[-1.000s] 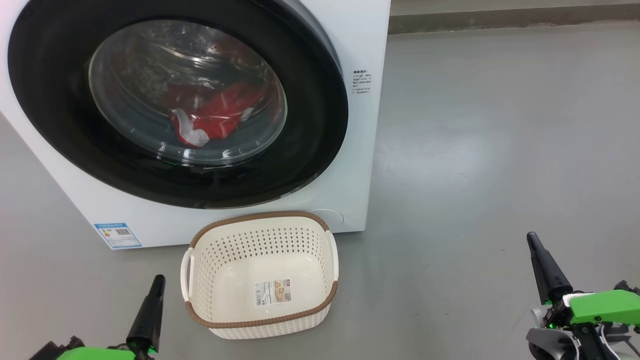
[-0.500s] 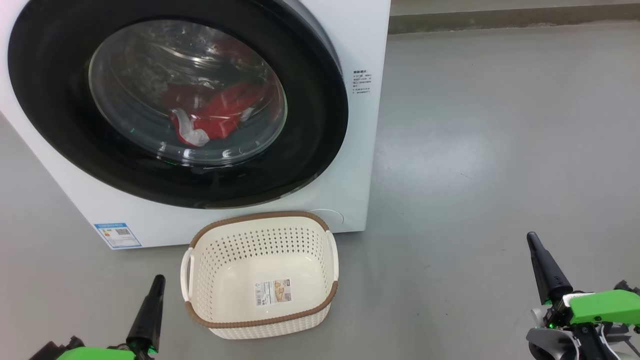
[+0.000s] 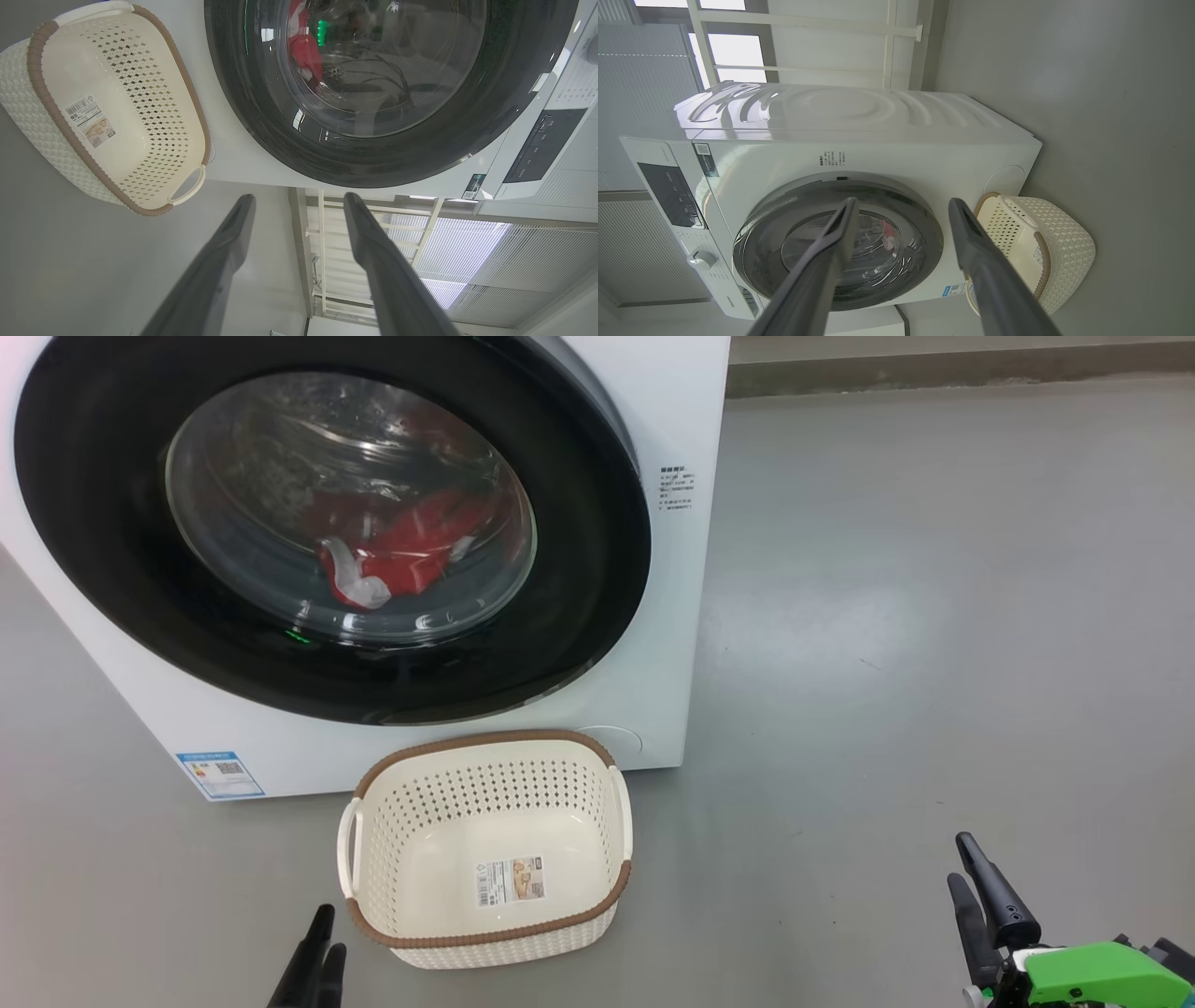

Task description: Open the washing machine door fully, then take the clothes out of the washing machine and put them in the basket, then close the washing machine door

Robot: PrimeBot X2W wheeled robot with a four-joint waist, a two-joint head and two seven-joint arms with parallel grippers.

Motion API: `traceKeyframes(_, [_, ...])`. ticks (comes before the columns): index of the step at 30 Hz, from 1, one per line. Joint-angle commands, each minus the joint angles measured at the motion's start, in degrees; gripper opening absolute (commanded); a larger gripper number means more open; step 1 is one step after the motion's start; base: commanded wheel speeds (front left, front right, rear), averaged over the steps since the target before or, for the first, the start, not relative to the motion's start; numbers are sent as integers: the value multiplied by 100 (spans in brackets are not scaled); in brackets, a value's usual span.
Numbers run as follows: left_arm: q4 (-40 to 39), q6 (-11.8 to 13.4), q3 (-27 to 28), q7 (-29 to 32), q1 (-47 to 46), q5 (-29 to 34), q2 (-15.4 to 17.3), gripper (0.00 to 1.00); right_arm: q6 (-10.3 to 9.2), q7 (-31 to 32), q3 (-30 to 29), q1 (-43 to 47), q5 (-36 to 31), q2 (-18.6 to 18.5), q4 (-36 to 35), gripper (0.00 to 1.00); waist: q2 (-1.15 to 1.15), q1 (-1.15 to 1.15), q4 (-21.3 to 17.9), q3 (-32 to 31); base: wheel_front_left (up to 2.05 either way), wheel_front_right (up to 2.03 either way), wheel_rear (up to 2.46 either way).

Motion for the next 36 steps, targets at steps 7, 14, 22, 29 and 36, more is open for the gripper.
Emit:
traceKeyframes(7, [-129, -8, -127, -188, -321, 74, 86, 100, 0, -178, 228, -375, -246, -99, -98, 100, 0, -5, 0, 7, 0, 0, 0])
traceKeyframes(14, [-89, -11, -273, -332, -452, 352, 138, 100, -1, -296, 334, -511, -660, -104, -44, 100, 0, -5, 3, 19, 0, 0, 0])
traceKeyframes(22, [-62, -13, -309, -469, -585, 860, 121, 100, -1, -431, 450, -660, -1283, -109, -5, 100, 0, -5, 12, 40, 0, 0, 0])
traceKeyframes(29, [-112, 2, -273, -588, -686, 1462, 103, 100, -1, -549, 525, -778, -1789, -122, -4, 100, 0, -5, 14, 62, 0, 0, 0])
traceKeyframes(36, [-166, 100, -299, -706, -771, 2215, 101, 100, -1, -667, 595, -896, -2415, -135, -26, 100, 0, -5, 9, 84, 0, 0, 0])
